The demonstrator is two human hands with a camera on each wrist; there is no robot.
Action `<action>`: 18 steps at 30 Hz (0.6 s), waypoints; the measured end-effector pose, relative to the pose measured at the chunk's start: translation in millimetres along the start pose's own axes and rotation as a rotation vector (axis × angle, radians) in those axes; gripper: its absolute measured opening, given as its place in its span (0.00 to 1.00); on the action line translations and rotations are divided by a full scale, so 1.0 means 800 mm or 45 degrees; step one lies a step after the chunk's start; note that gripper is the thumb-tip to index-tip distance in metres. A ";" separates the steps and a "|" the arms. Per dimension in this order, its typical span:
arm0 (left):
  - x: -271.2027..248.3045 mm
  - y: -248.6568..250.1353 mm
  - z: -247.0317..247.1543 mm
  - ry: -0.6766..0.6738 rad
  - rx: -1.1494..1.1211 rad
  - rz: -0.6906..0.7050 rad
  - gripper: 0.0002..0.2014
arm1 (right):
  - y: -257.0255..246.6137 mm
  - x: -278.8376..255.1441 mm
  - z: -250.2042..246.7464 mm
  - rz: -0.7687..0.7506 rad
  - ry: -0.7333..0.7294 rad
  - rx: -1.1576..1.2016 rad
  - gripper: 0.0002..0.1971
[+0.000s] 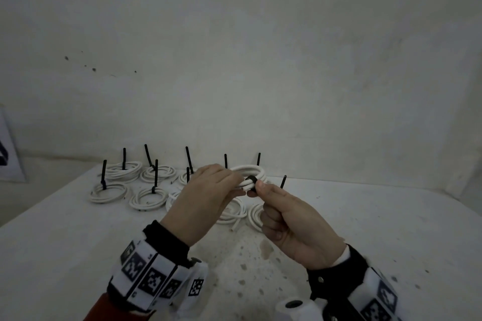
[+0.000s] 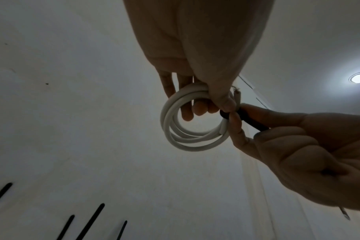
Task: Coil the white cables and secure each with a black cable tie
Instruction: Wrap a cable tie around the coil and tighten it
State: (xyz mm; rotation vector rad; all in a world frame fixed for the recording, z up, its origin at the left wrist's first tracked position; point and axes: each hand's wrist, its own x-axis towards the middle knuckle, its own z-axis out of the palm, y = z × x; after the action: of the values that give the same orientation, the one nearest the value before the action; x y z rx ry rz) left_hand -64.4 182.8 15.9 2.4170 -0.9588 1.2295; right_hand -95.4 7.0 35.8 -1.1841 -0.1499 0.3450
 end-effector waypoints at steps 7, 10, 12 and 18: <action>-0.001 0.006 0.001 0.009 -0.254 -0.191 0.09 | 0.005 0.003 -0.003 -0.220 0.074 -0.219 0.13; -0.002 0.009 0.001 0.083 -0.529 -0.471 0.11 | 0.001 0.007 -0.016 -0.478 0.311 -0.553 0.13; -0.001 0.012 0.001 0.083 -0.768 -0.684 0.12 | -0.003 0.009 -0.029 -0.601 0.434 -0.834 0.10; 0.001 0.021 0.007 0.018 -1.210 -1.049 0.14 | -0.009 0.001 -0.030 -0.296 0.215 -0.589 0.19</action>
State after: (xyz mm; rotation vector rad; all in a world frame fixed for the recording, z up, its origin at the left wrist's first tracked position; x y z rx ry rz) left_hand -71.9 167.0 11.8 1.6845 -0.3051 0.3426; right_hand -86.1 -15.9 33.8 -1.6281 -0.2255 -0.0003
